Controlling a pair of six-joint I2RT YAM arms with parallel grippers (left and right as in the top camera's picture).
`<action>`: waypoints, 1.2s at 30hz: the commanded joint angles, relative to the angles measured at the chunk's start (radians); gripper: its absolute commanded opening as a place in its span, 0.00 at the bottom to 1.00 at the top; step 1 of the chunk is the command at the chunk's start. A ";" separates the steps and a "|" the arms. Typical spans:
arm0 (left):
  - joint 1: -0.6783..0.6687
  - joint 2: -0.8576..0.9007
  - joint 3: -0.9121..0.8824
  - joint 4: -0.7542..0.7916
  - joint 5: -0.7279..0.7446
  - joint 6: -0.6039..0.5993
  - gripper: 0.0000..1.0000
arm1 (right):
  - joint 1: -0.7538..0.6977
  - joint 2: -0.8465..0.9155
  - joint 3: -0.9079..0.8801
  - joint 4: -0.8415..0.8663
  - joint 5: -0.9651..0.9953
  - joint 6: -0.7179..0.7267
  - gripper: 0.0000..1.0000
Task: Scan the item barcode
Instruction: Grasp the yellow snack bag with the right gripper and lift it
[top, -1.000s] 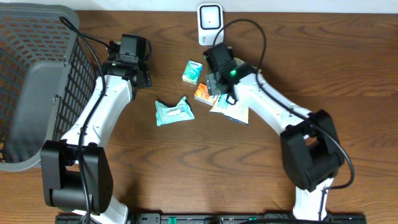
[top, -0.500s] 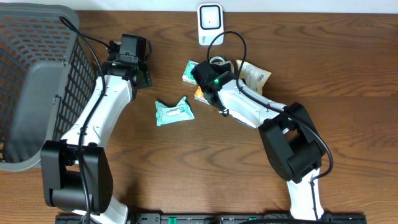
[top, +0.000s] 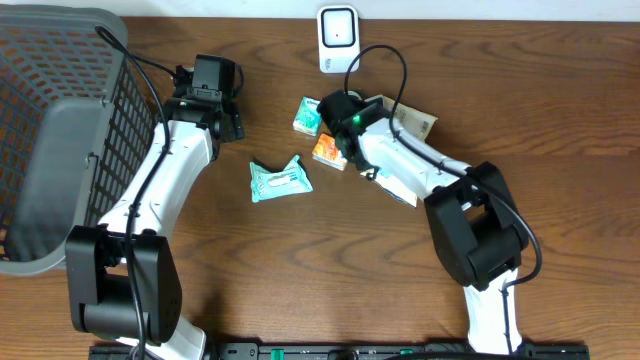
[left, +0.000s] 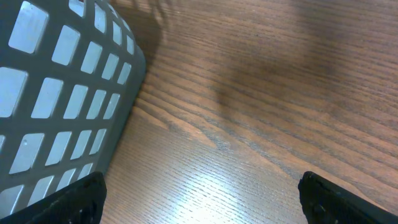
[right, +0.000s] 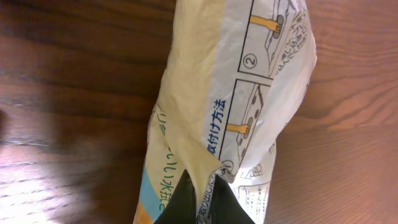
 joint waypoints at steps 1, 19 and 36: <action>0.001 -0.004 0.012 -0.003 -0.016 0.005 0.98 | -0.051 -0.081 0.072 -0.008 -0.143 -0.030 0.01; 0.001 -0.004 0.012 -0.003 -0.016 0.005 0.98 | -0.588 -0.203 0.015 0.011 -1.332 -0.399 0.01; 0.001 -0.004 0.012 -0.003 -0.016 0.005 0.98 | -0.238 -0.203 -0.006 0.183 -0.633 -0.229 0.52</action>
